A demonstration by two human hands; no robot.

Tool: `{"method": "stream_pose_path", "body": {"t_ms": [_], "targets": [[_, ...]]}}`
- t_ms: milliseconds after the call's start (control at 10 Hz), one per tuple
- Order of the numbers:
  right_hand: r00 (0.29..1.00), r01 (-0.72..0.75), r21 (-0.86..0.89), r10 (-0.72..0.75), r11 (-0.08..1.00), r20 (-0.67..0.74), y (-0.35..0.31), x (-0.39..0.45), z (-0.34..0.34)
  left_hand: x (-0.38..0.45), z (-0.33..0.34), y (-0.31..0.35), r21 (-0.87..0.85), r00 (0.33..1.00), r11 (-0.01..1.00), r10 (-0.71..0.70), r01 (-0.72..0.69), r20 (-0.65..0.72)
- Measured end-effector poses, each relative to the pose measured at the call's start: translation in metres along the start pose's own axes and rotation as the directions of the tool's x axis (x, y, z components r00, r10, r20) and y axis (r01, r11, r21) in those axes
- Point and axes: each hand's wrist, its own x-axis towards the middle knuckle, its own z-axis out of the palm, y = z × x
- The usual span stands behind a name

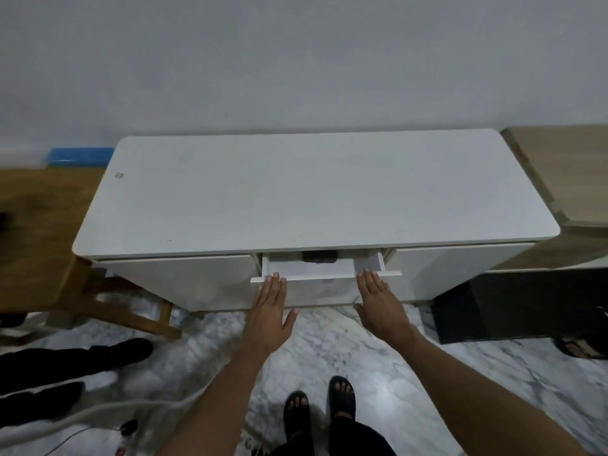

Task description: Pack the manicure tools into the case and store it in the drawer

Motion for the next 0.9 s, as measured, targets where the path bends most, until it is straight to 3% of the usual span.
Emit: {"method": "stream_pose_path", "body": {"t_ms": [600, 900], "targets": [[0.995, -0.095, 0.019, 0.095, 0.995, 0.023, -0.010, 0.060, -0.009, 0.062, 0.003, 0.006, 0.013, 0.985, 0.985, -0.169, 0.169, 0.029], [0.998, -0.056, 0.170, 0.058, 0.984, -0.008, 0.000, 0.039, -0.019, 0.045, 0.011, 0.004, -0.070, 0.985, 0.982, -0.174, 0.175, 0.010]]}}
